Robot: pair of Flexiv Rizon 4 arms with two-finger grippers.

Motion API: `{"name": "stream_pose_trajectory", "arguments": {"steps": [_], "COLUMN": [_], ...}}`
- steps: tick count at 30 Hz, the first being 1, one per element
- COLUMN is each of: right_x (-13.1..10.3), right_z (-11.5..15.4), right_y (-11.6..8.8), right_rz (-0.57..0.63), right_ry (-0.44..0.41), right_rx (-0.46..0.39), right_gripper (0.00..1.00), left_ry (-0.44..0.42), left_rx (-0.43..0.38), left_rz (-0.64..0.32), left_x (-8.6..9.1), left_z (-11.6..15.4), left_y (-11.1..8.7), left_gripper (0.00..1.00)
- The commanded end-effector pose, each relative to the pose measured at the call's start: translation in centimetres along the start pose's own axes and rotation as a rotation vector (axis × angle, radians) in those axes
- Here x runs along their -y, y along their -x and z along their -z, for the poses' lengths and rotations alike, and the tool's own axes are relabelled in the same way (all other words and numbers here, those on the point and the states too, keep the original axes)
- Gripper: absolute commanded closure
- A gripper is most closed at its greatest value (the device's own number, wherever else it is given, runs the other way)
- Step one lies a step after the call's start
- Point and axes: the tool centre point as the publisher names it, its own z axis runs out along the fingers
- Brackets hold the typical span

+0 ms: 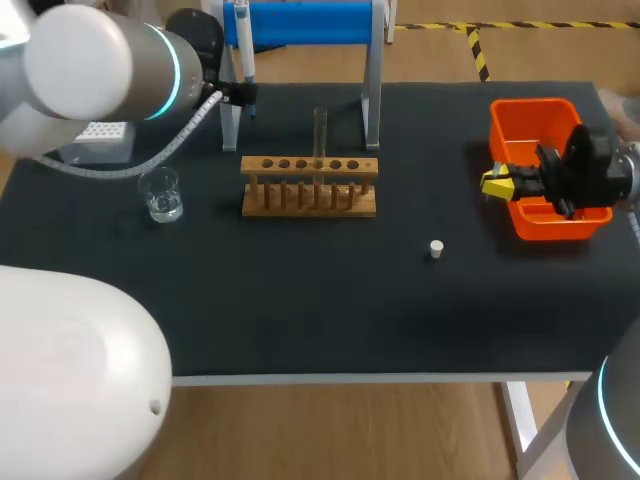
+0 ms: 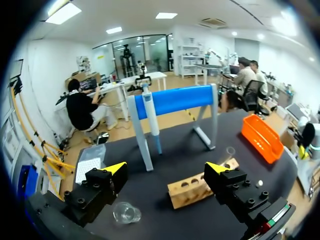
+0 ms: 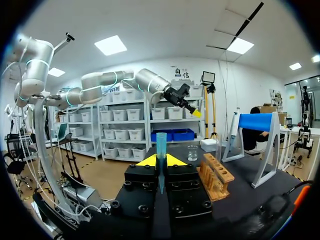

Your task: Invert the test tube, pick up the pipette, mount the tip to pipette, aspirate from beaker and dispense into the tube, eject the tip, return the pipette, and cap with the stopper.

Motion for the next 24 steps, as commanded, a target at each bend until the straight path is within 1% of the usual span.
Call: {"name": "stream_pose_trajectory", "arguments": {"steps": [1,6,12,17,21,24], "right_x": [0.0,0.0,0.0,0.0,0.0,0.0], "right_z": [0.0,0.0,0.0,0.0,0.0,0.0], "right_y": [-0.1,-0.1,-0.1,-0.1,-0.1,-0.1], "right_rz": [0.001,0.001,0.001,0.001,0.001,0.001], "right_ry": [-0.001,-0.001,-0.001,-0.001,-0.001,-0.001], "right_rx": [0.002,0.002,0.002,0.002,0.002,0.002], "right_gripper": [1.00,1.00,1.00,1.00,1.00,1.00], "left_ry": [-0.016,-0.049,-0.096,-0.122,-0.169,-0.187], "left_rx": [0.206,0.251,0.253,0.263,0.262,0.260], "left_rz": [0.015,0.052,0.097,0.107,0.099,0.091], "left_x": [0.1,0.3,0.5,0.8,1.5,2.1], "left_z": [-1.0,-1.9,-3.5,-4.8,-5.6,-6.2], "left_y": [-0.4,-0.2,0.0,0.1,0.3,0.3], "left_gripper": [0.00,0.00,0.00,0.00,0.00,0.00]}}
